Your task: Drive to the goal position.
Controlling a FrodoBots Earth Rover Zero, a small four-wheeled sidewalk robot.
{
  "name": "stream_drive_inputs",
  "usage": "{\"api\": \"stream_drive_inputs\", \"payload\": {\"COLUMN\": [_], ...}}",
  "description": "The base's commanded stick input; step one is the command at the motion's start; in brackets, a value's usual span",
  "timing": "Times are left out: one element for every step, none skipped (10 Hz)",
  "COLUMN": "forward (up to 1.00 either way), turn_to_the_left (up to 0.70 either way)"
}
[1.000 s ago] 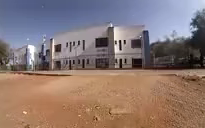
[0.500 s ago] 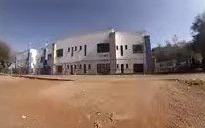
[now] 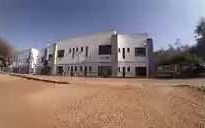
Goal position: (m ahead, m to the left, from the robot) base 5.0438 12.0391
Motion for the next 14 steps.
{"api": "stream_drive_inputs", "payload": {"forward": [1.0, 1.0, 1.0, 1.0, 1.0, 1.0, 1.0, 1.0, 1.0, 1.0, 1.0, 1.0, 1.0, 1.0], "turn_to_the_left": [0.0, 0.0, 0.0, 0.0, 0.0, 0.0, 0.0, 0.0, 0.0, 0.0, 0.0, 0.0, 0.0, 0.0]}}
